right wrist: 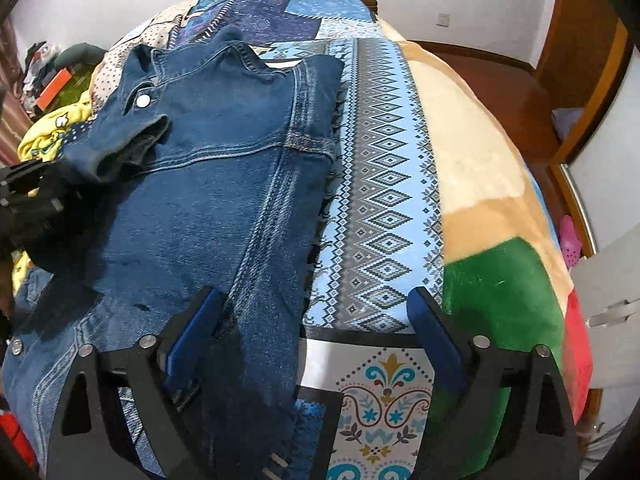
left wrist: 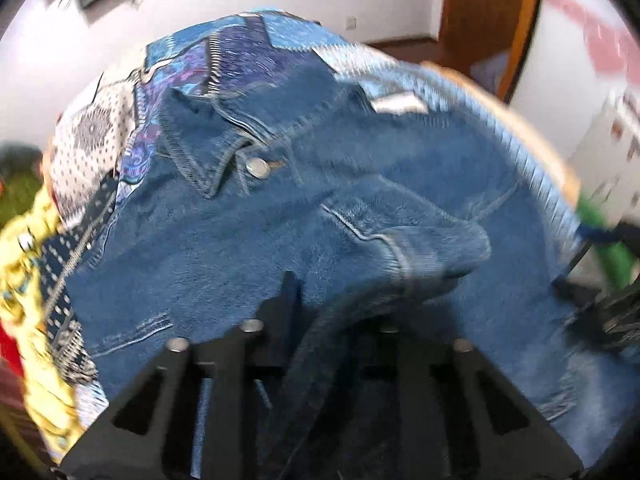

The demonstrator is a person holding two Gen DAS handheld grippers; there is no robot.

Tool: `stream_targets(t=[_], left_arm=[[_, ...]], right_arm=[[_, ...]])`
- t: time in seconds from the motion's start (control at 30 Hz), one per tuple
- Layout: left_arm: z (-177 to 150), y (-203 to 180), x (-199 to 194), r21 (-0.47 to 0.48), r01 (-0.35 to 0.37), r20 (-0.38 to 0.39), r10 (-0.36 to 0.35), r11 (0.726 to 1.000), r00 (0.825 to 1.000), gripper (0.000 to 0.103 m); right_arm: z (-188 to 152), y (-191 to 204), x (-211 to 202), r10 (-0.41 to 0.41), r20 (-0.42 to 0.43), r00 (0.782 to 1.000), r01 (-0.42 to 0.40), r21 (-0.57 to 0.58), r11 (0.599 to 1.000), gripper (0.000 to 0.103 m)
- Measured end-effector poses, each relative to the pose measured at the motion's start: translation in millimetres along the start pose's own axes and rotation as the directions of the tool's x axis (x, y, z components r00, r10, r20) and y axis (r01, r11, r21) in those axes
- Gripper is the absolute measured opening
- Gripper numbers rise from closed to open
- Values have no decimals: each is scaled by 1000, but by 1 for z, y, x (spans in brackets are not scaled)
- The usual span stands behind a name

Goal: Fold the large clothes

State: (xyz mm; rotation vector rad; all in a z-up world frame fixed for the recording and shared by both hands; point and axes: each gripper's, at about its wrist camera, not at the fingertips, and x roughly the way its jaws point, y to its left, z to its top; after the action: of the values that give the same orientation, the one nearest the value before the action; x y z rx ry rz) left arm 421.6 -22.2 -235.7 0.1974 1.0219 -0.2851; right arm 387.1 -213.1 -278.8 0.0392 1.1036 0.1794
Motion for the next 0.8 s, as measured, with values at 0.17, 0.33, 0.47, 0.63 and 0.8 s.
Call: stream_targets(t=[0.17,0.33,0.47,0.63,0.8], left_arm=[[-6,65,-40,-233,51,103,-28,971,994,8],[-46,134,-63,-385,18,114,28,923,993,8],[-99,174,-58,-504,17,60,15,864,998,10],[-161,193,-23,-603,37,-77,-104,797,992,35],[-176,195,-37,-621,53,-55,-111,782,992,49]], right_arm=[[-2,6,-1,-42,10,999,43,-29,999,93],[-1,9,-1,-60,2,998,60,-29,998,93],[-1,9,1,-68,-2,998,68,-20,997,93],[-2,10,3,-67,-18,998,67,-7,998,93],[1,10,3,-69,-29,997,69,-11,998,93]])
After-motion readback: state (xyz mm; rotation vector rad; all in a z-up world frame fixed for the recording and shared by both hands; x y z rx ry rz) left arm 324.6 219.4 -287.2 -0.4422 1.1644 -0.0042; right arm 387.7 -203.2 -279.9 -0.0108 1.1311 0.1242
